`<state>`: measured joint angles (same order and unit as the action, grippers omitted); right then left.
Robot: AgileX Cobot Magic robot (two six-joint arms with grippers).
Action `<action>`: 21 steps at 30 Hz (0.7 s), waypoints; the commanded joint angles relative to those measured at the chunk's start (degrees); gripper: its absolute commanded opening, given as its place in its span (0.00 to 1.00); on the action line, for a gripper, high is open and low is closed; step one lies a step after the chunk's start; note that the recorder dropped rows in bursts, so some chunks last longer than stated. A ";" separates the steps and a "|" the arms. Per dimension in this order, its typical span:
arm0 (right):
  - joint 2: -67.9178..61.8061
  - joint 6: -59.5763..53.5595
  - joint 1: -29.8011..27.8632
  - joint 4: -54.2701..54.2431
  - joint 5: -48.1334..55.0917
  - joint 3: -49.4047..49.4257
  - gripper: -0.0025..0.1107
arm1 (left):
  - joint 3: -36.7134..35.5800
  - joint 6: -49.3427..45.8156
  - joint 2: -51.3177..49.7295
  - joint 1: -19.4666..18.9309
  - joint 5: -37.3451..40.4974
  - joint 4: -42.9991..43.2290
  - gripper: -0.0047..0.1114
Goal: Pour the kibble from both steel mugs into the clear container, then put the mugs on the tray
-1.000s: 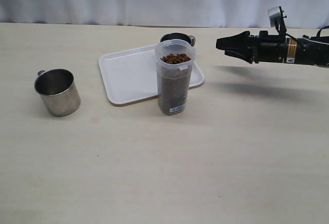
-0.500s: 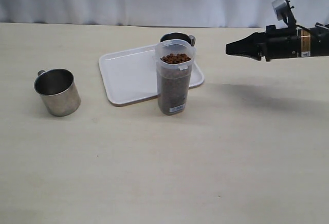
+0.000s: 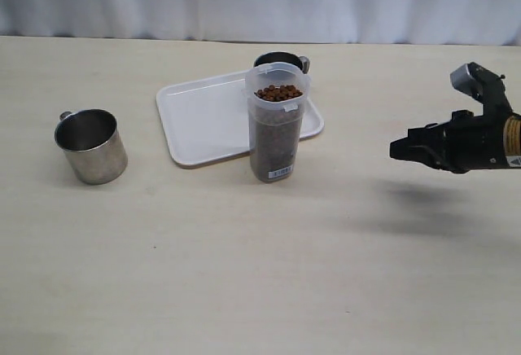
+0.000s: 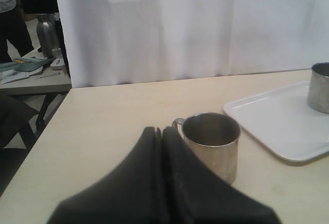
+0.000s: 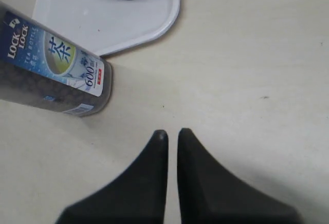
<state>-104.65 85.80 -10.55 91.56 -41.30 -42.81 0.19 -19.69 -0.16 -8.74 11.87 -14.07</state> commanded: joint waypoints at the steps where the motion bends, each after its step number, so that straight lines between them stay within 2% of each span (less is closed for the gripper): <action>1: 0.57 -0.81 0.03 -0.63 0.54 0.37 0.07 | -0.19 0.02 0.16 0.25 -0.56 0.03 0.04; 14: 0.57 -0.81 0.03 -0.63 0.54 0.37 0.07 | -0.19 0.02 0.16 0.25 -0.56 0.03 0.04; 21: 5.06 -1.49 0.03 -0.63 6.58 0.49 0.07 | -0.19 0.02 0.16 0.25 -0.56 0.03 0.04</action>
<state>-103.38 85.14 -10.55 91.50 -37.20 -42.61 0.19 -19.69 -0.16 -8.74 11.87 -14.07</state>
